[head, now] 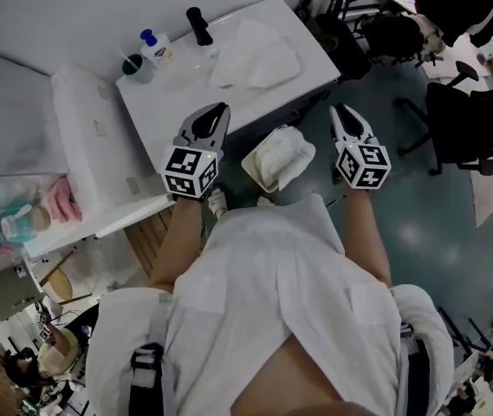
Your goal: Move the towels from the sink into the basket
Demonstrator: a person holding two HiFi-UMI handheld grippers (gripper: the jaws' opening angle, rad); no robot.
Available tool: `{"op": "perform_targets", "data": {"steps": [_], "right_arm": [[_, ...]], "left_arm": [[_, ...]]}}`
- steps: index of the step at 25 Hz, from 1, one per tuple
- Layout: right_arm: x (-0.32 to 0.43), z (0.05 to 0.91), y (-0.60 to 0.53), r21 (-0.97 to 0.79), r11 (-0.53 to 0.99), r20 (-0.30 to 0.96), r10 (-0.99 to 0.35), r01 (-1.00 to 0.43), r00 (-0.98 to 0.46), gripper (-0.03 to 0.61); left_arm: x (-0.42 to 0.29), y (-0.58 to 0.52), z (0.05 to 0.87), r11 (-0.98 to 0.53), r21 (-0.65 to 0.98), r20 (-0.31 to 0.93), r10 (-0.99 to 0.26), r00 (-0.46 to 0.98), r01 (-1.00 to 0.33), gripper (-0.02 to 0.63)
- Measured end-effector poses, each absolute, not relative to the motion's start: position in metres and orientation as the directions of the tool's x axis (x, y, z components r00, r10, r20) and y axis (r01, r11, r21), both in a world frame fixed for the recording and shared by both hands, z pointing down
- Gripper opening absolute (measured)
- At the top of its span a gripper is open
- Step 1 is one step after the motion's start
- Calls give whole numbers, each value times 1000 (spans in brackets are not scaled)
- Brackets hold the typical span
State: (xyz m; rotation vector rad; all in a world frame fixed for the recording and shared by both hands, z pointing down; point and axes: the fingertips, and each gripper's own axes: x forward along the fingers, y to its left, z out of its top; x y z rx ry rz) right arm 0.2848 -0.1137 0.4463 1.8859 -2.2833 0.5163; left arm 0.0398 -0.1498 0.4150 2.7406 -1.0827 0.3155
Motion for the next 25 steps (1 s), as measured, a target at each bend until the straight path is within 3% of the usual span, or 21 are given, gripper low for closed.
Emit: {"op": "perform_targets", "data": {"steps": [12,25], "right_arm": [[279,351,-92,-20,299,41,-953,-954,-300,28],[279,333,-91,-11,302,-10,-953,-953,-302,28]], "left_arm": [[-24,-158,369,-600,35,176,-784,596,-799,29],[-32,-143,346,-590,18,123,-800,588,-807,29]]}}
